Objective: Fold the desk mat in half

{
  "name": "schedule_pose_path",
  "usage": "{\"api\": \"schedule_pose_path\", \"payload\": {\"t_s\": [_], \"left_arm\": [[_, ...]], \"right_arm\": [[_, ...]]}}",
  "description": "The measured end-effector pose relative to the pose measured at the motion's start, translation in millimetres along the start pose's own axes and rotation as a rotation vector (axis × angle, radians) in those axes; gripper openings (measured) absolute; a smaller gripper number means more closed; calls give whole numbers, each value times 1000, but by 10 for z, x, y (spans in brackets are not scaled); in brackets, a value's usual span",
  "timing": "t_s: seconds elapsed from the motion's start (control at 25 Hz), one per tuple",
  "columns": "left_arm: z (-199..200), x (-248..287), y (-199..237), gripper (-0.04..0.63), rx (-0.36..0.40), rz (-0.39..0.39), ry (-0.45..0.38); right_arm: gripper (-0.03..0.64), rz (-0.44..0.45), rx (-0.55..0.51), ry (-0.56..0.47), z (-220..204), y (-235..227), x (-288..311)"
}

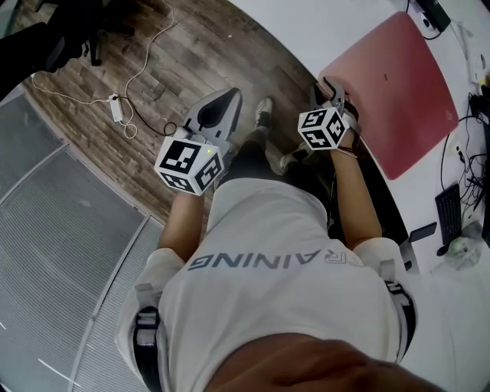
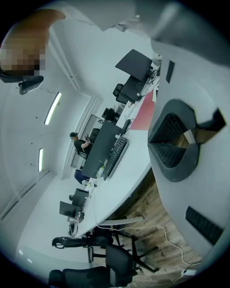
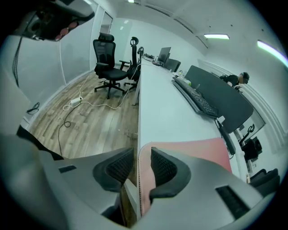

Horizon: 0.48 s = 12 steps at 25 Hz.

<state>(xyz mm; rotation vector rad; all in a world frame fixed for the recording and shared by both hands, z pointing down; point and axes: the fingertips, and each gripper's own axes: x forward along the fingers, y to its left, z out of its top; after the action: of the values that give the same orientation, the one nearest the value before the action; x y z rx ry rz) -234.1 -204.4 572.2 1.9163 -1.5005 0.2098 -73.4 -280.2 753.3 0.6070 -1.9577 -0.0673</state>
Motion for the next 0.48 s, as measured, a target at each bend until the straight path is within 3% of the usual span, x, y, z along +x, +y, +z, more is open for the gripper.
{"api": "schedule_pose_path", "payload": {"t_s": [0.12,0.36,0.48], "left_arm": [[0,-22,21,28,-5,4,0],[27,-12,-49,28,-4,-28,-7],[40,-15,-81,28,0,-43,-7]], "right_arm": [[96,-21,1,-4,5,-34,7],[37,150,119,-19,46,-51,-83],[34,171,162,-35,85,-125,-160]]}}
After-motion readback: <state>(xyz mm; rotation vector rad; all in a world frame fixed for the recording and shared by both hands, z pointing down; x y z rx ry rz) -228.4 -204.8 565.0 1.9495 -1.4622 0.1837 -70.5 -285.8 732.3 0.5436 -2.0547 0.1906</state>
